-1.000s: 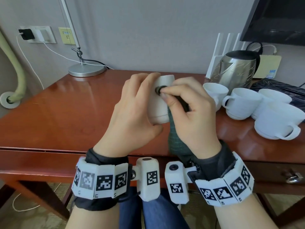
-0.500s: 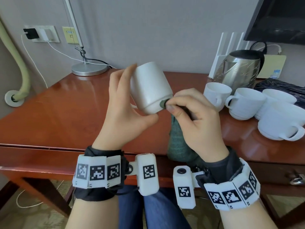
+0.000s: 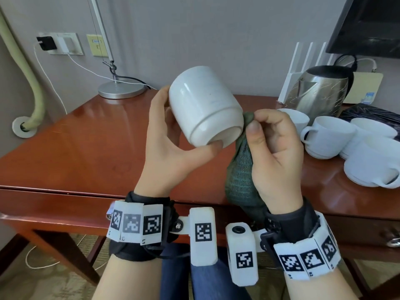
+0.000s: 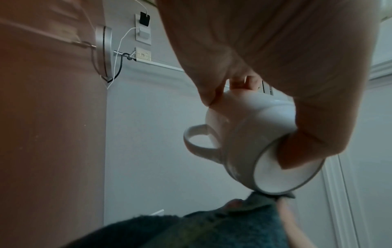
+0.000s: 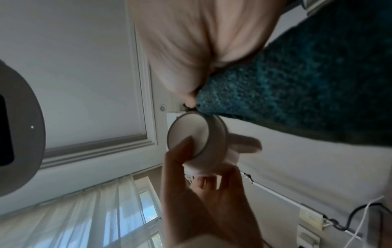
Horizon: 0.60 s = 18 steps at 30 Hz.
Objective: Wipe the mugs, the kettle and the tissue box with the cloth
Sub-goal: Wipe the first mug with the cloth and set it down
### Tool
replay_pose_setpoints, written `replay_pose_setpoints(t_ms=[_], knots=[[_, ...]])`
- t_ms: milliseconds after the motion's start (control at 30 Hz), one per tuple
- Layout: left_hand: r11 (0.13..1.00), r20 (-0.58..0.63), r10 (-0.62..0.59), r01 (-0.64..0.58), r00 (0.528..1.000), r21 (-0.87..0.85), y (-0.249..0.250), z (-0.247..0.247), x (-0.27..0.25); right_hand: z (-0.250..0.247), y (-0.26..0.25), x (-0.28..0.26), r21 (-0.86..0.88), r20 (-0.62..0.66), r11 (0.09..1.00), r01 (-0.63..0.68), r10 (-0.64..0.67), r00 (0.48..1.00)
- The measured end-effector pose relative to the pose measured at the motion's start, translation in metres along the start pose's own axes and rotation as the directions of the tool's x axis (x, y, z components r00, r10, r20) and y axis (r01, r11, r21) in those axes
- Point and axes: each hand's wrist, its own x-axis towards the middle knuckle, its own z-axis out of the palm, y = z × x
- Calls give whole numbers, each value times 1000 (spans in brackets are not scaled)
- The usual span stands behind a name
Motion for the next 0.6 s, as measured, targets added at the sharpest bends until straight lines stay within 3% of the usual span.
replay_pose_setpoints(t_ms=[167, 367, 467, 600], knots=[[991, 46, -5, -1, 999, 131, 3, -3, 4, -3, -7, 6, 37, 11, 996, 76, -77, 997], [995, 97, -11, 1, 995, 99, 3, -1, 5, -6, -12, 11, -74, 64, 981, 180, -176, 982], [975, 77, 34, -50, 996, 217, 3, -1, 5, -6, -16, 13, -139, 131, 953, 268, -250, 959], [991, 10, 61, -61, 998, 117, 4, -1, 3, -8, -13, 11, -197, 129, 933, 303, -281, 951]])
